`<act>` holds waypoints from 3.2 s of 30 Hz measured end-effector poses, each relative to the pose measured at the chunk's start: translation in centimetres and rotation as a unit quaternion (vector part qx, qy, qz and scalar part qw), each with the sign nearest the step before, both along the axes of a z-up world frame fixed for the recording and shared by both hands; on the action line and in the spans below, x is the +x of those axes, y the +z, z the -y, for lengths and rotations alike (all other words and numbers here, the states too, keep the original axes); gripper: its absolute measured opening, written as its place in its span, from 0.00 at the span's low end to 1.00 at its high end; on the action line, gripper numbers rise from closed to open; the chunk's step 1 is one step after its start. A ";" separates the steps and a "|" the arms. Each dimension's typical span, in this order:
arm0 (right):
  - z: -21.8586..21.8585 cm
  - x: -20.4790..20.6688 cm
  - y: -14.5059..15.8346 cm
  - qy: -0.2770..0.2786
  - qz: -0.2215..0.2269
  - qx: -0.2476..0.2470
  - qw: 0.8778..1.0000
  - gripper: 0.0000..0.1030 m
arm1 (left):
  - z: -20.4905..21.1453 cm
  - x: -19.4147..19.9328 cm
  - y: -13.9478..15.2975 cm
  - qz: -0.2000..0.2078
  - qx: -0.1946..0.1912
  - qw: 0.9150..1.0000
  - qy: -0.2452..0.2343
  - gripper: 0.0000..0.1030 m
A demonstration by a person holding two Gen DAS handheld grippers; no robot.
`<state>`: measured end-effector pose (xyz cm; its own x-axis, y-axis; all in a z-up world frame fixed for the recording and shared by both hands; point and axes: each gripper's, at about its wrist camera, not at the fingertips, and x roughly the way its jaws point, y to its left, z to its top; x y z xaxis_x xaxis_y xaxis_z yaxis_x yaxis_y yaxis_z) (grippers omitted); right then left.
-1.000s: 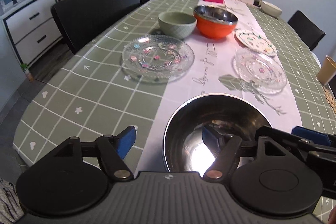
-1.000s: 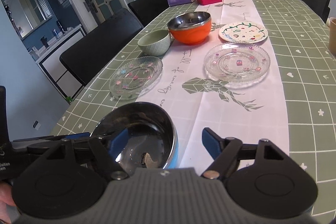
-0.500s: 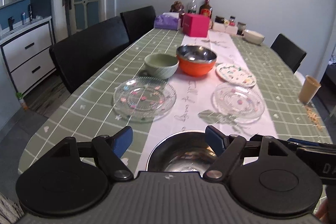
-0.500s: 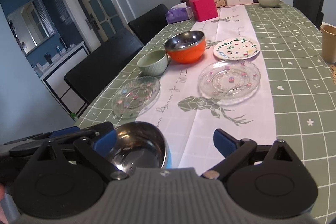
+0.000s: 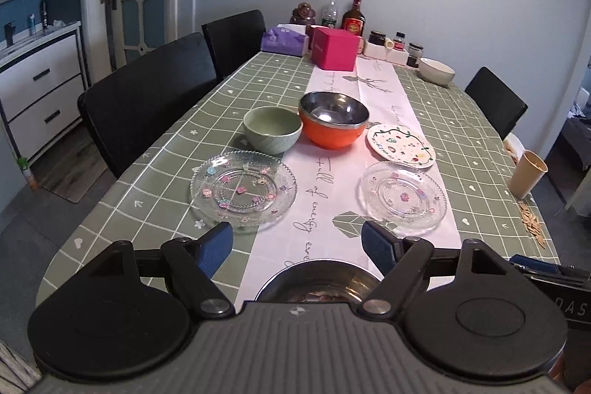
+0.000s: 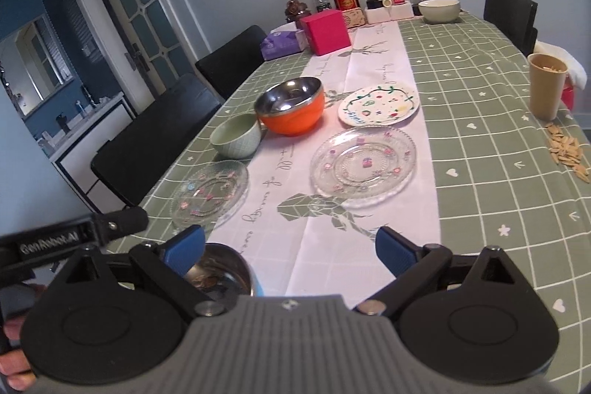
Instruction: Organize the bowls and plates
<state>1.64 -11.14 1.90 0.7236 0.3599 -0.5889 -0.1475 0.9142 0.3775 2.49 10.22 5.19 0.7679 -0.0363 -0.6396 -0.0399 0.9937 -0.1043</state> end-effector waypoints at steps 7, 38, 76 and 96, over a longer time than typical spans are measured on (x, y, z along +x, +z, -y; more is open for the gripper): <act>0.1 1.1 3.0 0.028 0.017 -0.031 0.999 0.94 | 0.3 1.1 2.6 0.012 0.029 0.998 -0.059 0.90; -1.2 27.0 1.2 -0.036 0.003 -0.042 0.998 0.81 | -1.5 29.6 -3.4 -0.054 0.050 0.997 -0.037 0.86; -5.4 35.3 -7.2 -0.106 -0.114 -0.011 0.988 0.22 | 2.9 35.7 -9.5 -0.083 0.133 0.985 -0.078 0.11; -2.7 31.9 -4.9 -0.134 -0.156 0.036 0.978 0.12 | 5.4 32.0 -5.1 -0.074 0.194 0.967 -0.150 0.07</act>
<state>33.55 -8.43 -2.99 0.5872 0.2295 -0.7762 0.2269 0.8738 0.4301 34.49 4.85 0.09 0.6585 0.0217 -0.7522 0.2706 0.9259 0.2637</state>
